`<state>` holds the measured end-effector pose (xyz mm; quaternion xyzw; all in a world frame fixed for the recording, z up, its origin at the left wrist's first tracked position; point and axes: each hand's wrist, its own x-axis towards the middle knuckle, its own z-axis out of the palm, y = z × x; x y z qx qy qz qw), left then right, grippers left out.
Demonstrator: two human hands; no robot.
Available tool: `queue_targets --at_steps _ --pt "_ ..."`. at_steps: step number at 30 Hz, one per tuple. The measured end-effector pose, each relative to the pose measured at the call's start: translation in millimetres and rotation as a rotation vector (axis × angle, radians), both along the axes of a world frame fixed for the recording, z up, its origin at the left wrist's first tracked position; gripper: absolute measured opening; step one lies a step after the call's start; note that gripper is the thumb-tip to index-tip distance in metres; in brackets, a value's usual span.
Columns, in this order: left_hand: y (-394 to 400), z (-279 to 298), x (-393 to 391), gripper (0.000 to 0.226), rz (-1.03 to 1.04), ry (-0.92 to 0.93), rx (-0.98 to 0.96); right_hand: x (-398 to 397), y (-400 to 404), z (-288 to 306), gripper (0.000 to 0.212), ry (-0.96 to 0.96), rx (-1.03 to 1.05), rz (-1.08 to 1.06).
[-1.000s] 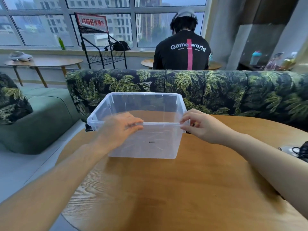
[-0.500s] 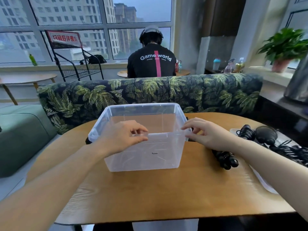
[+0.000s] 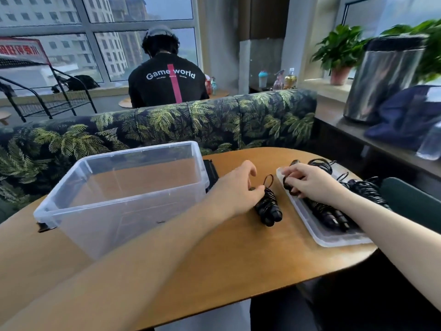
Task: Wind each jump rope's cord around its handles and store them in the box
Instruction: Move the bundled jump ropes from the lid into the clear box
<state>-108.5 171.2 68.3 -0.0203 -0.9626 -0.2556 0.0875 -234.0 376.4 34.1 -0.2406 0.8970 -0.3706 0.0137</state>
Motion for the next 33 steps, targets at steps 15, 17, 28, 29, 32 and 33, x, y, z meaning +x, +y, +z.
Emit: queue_targets --at_steps 15,17,28,29,32,33 --pt "42.9 -89.0 -129.9 0.095 0.347 -0.643 0.338 -89.5 20.8 -24.3 0.036 0.270 0.317 -0.168" --pt "41.8 -89.1 -136.7 0.093 0.347 -0.650 0.350 -100.2 7.2 -28.0 0.040 0.271 0.371 -0.141" --pt "28.5 -91.3 -153.6 0.081 0.388 -0.508 0.594 -125.0 -35.1 -25.0 0.069 0.071 0.965 -0.304" --pt "29.4 -88.5 -154.0 0.082 0.384 -0.505 0.601 -125.0 -37.6 -23.8 0.061 0.068 0.968 -0.287" --pt "31.5 -82.0 -153.8 0.085 0.363 -0.516 0.661 -123.7 -39.3 -20.1 0.047 0.015 0.924 -0.279" --pt "31.7 -79.7 -153.1 0.083 0.357 -0.513 0.684 -125.9 -38.6 -22.3 0.058 -0.012 0.888 -0.312"
